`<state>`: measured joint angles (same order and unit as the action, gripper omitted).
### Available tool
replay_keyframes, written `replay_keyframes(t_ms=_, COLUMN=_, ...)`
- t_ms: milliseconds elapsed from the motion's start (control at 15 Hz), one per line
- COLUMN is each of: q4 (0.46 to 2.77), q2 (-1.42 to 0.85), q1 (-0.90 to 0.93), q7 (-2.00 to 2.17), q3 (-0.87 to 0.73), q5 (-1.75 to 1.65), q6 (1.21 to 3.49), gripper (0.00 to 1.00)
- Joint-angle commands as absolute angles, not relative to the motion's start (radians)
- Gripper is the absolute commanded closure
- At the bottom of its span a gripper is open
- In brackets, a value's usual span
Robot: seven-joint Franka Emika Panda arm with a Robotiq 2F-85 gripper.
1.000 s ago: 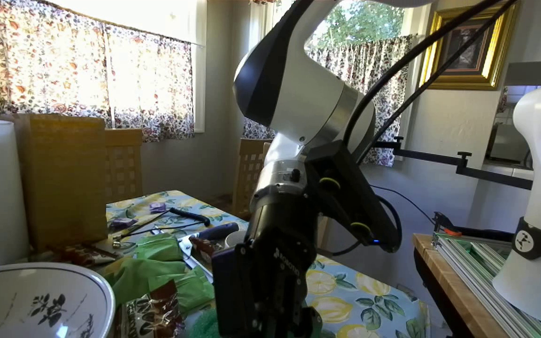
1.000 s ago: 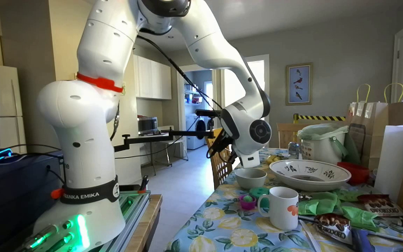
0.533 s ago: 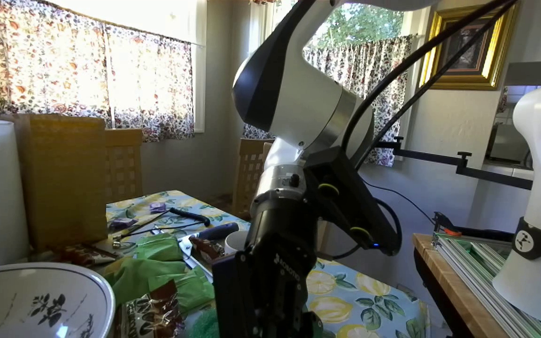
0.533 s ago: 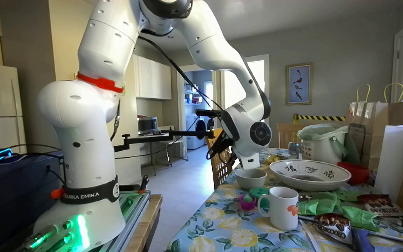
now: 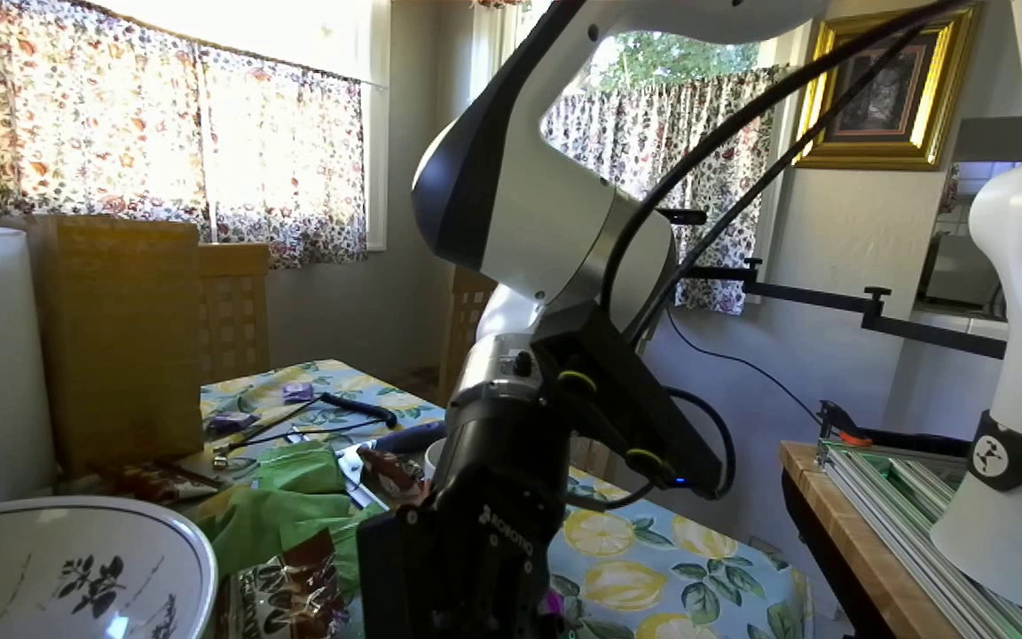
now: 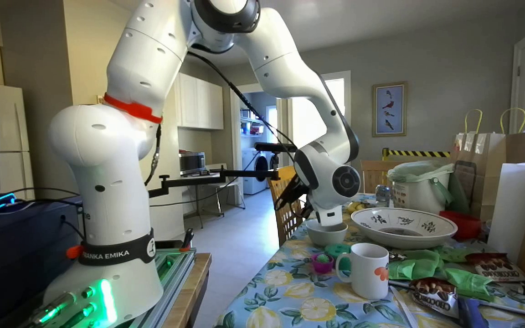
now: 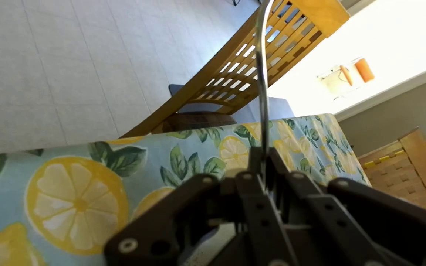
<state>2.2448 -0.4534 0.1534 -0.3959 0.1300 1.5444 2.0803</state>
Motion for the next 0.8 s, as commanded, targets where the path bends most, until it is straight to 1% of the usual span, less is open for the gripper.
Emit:
replay_keyframes(t_ms=0, q4=2.156, q2=-0.533, q1=0.149, q7=-0.332, q3=0.110, q5=1.524, q6=2.009, gripper=0.98)
replay_keyframes(t_ms=400, q4=2.077, q2=-0.635, q1=0.138, q7=-0.257, q3=0.084, q5=1.533, q6=1.923, gripper=0.98)
replay_keyframes(t_ms=733, q4=2.051, q2=-0.668, q1=0.138, q7=-0.221, q3=0.077, q5=1.535, q6=1.895, gripper=0.98)
